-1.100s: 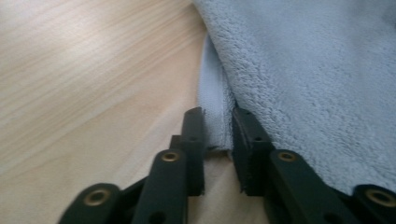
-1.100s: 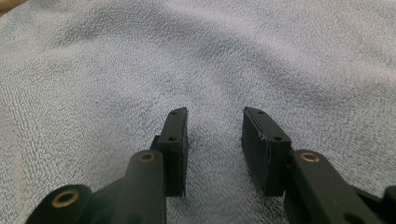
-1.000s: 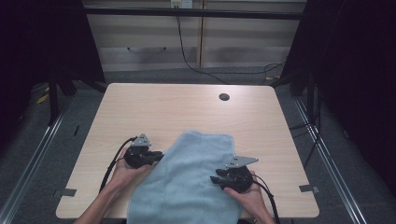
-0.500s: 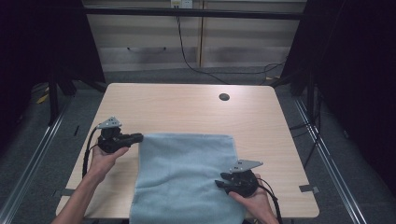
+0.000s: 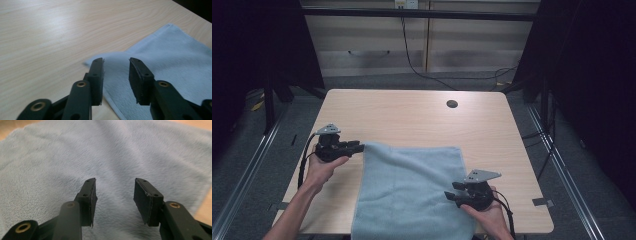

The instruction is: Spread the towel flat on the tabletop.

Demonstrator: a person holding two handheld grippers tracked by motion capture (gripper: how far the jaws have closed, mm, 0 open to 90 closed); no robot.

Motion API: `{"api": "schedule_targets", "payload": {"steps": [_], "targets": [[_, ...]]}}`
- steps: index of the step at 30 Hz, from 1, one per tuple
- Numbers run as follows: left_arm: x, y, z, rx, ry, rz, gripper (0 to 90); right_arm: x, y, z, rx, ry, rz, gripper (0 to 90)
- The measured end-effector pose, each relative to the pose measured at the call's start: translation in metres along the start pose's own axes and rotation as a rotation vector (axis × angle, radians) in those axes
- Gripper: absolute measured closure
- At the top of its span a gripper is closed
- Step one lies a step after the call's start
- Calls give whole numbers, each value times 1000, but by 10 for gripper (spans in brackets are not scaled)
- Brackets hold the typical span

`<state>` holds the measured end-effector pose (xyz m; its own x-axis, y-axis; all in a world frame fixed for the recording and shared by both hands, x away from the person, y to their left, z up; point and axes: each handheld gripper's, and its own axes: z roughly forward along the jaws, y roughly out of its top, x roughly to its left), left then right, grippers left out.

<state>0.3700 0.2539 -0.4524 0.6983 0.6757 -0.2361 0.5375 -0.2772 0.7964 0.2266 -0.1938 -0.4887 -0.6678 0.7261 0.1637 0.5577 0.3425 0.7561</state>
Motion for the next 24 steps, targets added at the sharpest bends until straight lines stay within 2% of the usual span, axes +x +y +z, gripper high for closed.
{"api": "schedule_targets", "payload": {"steps": [3, 5, 7, 10, 11, 14, 17, 18, 19, 21, 22, 24], "targets": [[-25, -9, -14, 0, -42, 56, 636, -2, 0, -7, -15, -24, 12, 533], [-40, -18, -18, 29, -76, 96, 642, -2, -4, -8, -9, -29, 22, 533], [-58, -34, -20, 68, -107, 105, 645, -1, -8, -8, 5, -32, 18, 534], [-72, -58, -23, 105, -142, 109, 645, 2, -15, -8, 19, -26, 17, 534], [-76, -65, -24, 116, -152, 124, 645, 3, -16, -9, 21, -29, 21, 534], [-80, -80, -24, 150, -159, 124, 642, 4, -18, -14, 15, -25, 22, 534], [-80, -91, -15, 199, -152, 115, 641, 2, -23, -18, 30, -34, 42, 543], [-80, -92, -13, 195, -143, 133, 641, 0, -26, -17, 42, -39, 45, 546], [-81, -91, -12, 195, -140, 135, 644, -2, -28, -15, 50, -50, 49, 557], [-79, -89, -8, 182, -126, 150, 655, -8, -28, -14, 28, -35, 59, 572], [-77, -88, -5, 171, -119, 147, 661, -11, -26, -13, 32, -54, 65, 569], [-74, -85, -2, 164, -105, 143, 671, -17, -23, -9, 26, -57, 71, 562]]}}
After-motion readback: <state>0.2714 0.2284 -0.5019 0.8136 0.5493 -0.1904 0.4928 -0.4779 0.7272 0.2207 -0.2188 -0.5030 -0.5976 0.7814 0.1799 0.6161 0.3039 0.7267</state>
